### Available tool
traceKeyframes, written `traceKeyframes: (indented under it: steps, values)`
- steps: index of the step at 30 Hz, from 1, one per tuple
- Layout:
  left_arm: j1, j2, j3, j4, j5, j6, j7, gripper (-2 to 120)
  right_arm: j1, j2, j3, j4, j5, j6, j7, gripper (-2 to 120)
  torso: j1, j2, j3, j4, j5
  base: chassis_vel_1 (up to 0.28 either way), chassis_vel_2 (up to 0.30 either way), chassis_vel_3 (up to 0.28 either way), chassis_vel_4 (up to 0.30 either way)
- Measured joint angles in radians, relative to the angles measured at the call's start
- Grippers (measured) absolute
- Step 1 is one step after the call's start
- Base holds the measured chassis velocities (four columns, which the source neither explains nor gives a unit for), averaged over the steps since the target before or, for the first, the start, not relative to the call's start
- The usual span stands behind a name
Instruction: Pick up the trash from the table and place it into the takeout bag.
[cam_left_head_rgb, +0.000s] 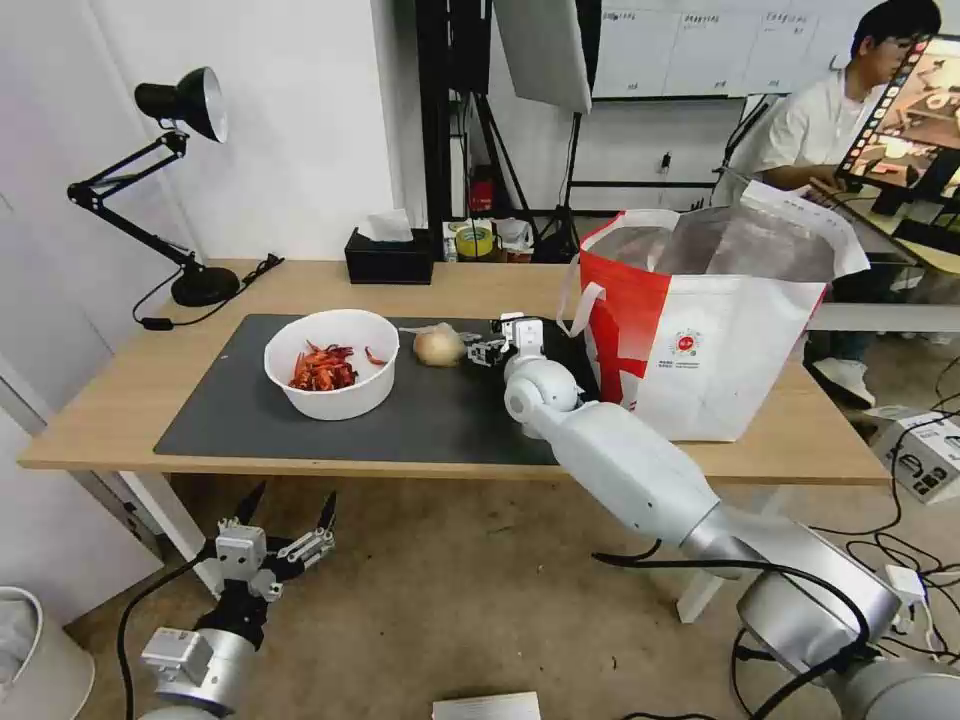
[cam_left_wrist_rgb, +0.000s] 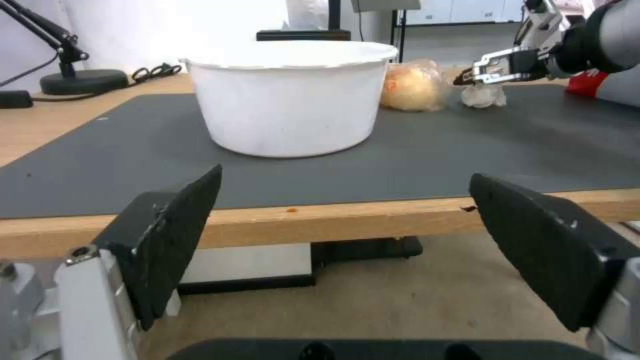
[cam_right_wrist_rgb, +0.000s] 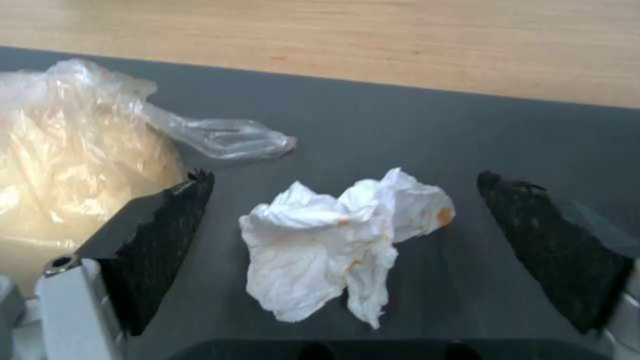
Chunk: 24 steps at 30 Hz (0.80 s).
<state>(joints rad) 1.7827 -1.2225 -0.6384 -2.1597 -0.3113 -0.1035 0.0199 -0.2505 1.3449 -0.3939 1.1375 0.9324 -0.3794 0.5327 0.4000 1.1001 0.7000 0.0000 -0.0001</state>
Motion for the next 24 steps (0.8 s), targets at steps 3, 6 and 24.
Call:
traceKeyframes:
  steps: [3,6,24]
  values:
    - [-0.002,0.002,0.002,0.000,-0.001,0.000,0.000,100,0.000,0.003,0.000,-0.002,0.003,-0.011,-0.004,97,0.000,0.000,0.000,0.0000,0.0000,0.000,0.000,0.000,0.000]
    - [-0.004,0.005,0.003,0.000,-0.003,0.000,0.000,100,0.000,0.005,-0.001,-0.002,0.005,-0.021,-0.005,92,0.000,0.000,0.000,0.0000,0.0000,0.000,0.000,0.000,0.000]
    - [-0.004,0.006,0.017,0.001,-0.007,-0.003,0.001,100,-0.024,-0.010,-0.003,0.015,0.033,-0.038,0.008,43,0.000,0.000,0.000,0.0000,0.0001,0.000,0.000,0.000,0.000]
